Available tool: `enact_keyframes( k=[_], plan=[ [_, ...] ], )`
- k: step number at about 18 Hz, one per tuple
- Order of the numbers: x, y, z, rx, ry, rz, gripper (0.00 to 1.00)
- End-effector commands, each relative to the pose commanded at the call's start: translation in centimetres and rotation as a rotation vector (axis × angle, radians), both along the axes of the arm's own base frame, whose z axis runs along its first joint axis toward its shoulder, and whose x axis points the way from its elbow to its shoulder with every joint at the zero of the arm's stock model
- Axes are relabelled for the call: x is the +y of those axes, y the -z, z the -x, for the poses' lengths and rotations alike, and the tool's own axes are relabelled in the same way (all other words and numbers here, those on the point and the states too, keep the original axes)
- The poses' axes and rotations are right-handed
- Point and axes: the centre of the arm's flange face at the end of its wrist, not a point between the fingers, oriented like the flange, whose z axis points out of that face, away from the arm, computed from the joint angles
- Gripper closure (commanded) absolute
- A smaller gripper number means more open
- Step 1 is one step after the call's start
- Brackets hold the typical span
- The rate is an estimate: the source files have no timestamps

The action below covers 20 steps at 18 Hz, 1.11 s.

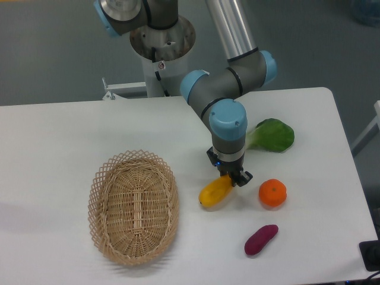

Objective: Pick up the mango from the table
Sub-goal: 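Lower the gripper onto the yellow mango and close around it, then lift the grasped mango up off the table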

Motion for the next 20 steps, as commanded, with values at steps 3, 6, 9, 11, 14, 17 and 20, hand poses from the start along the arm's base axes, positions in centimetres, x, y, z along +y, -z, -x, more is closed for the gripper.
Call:
enact_keyframes(
  k=[3, 6, 9, 11, 14, 17, 20],
  plan=[
    [0.5, -2.1, 0.8, 0.028, 0.004, -0.033, 0.74],
    [1.8, -6.8, 2.0, 0.044, 0.008, -0.155, 0.74],
    [1.9, -10.7, 3.9, 0.027, -0.011, -0.305, 0.74],
    [2.6, -13.4, 4.5, 0.026, -0.01, -0.369, 0.73],
    [2.9, -17.5, 5.5, 0.025, -0.041, -0.395, 0.73],
    [2.9, -20.7, 5.9, -0.032, -0.064, -0.387, 0.73],
    [0.0, -24.2, 7.4, -0.065, -0.114, -0.412, 0.73]
  ],
)
